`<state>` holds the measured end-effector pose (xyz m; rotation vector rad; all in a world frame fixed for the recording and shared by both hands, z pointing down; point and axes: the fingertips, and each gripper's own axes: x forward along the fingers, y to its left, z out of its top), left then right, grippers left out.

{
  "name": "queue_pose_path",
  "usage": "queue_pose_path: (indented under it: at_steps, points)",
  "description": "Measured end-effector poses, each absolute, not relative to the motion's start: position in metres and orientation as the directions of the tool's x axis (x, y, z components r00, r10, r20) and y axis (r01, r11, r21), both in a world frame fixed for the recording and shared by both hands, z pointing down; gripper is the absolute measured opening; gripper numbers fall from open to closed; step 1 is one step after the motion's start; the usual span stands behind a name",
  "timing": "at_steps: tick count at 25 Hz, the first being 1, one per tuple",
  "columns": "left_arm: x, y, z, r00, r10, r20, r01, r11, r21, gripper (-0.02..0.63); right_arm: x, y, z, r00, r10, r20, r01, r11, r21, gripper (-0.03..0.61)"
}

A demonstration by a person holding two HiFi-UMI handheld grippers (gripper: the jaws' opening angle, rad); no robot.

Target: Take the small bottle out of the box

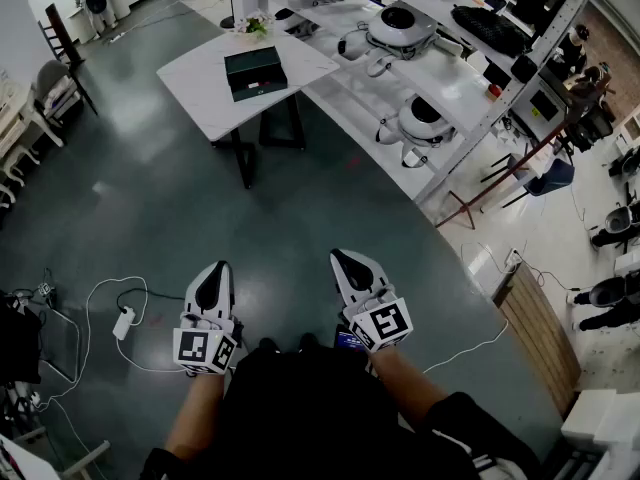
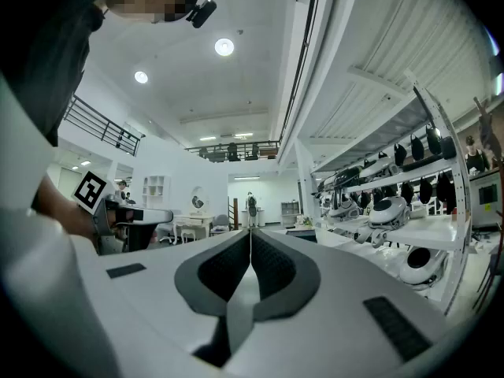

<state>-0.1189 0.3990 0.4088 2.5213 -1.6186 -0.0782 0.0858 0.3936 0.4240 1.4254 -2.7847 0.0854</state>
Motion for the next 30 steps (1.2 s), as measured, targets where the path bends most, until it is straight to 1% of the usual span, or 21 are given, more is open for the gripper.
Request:
queue_pose_path:
  at_steps: [2, 5, 8, 13, 17, 23, 30]
  points:
    - [-0.108, 0.400, 0.405, 0.440, -0.898, 0.023, -0.889, -0.431, 0.155, 0.012, 0.091, 0.392, 0.425, -0.585, -0.810, 0.033, -0.811, 0.583, -0.057, 0.034]
    - [-0.095, 0.403, 0.406, 0.453, -0.891, 0.011, -0.887, -0.450, 0.105, 0.012, 0.100, 0.392, 0.427, -0.574, -0.818, 0.038, -0.817, 0.569, -0.095, 0.034]
    - [-0.097, 0.406, 0.414, 0.428, -0.904, 0.007, -0.900, -0.426, 0.091, 0.012, 0.103, 0.398, 0.430, -0.586, -0.810, 0.039, -0.810, 0.582, -0.073, 0.034]
    - [-0.104, 0.404, 0.416, 0.379, -0.925, 0.009, -0.919, -0.375, 0.121, 0.012, 0.113, 0.401, 0.419, -0.604, -0.797, -0.027, -0.794, 0.604, -0.061, 0.034]
    - [-0.103, 0.403, 0.413, 0.385, -0.923, 0.015, -0.915, -0.379, 0.140, 0.012, 0.123, 0.401, 0.426, -0.595, -0.804, 0.003, -0.803, 0.594, -0.055, 0.034]
    - [-0.095, 0.388, 0.415, 0.416, -0.909, 0.026, -0.903, -0.410, 0.130, 0.012, 0.141, 0.395, 0.433, -0.564, -0.826, 0.007, -0.823, 0.561, -0.089, 0.034]
    - [-0.086, 0.359, 0.434, 0.458, -0.888, 0.027, -0.877, -0.447, 0.178, 0.012, 0.146, 0.367, 0.444, -0.554, -0.832, 0.033, -0.830, 0.548, -0.104, 0.034]
